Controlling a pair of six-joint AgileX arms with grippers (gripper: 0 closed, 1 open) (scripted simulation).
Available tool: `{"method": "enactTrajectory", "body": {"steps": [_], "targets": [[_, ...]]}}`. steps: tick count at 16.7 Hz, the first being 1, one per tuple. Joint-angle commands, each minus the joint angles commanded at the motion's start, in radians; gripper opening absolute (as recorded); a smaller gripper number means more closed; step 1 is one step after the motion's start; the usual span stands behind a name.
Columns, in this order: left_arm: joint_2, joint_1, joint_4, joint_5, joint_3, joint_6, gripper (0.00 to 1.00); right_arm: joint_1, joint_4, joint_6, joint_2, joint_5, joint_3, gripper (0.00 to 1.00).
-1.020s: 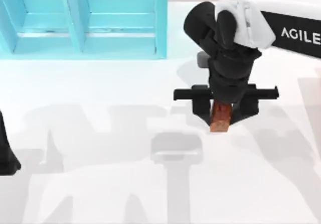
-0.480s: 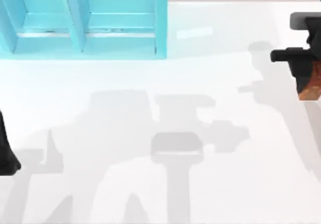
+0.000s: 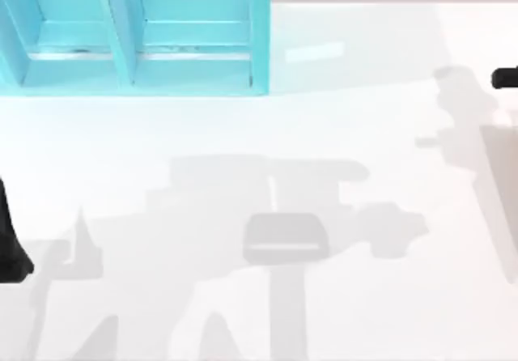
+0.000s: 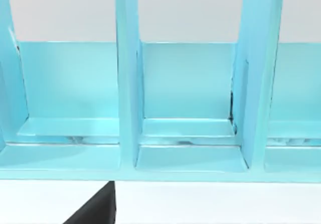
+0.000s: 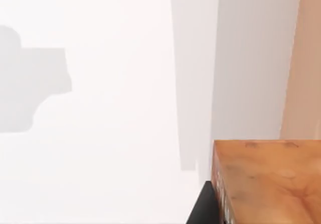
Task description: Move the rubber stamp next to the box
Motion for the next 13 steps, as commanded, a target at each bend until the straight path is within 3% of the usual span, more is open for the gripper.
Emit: {"method": "enactTrajectory", "body": {"steps": [7, 13], "targets": [[0.0, 0.0, 0.0, 0.0, 0.0, 0.0, 1.0, 0.084, 0.102, 0.06, 0.012, 0.013, -0.097, 0.0], [0.0, 0.0, 0.0, 0.0, 0.0, 0.0, 1.0, 0.022, 0.224, 0.014, 0.022, 0.01, -0.22, 0.0]]}}
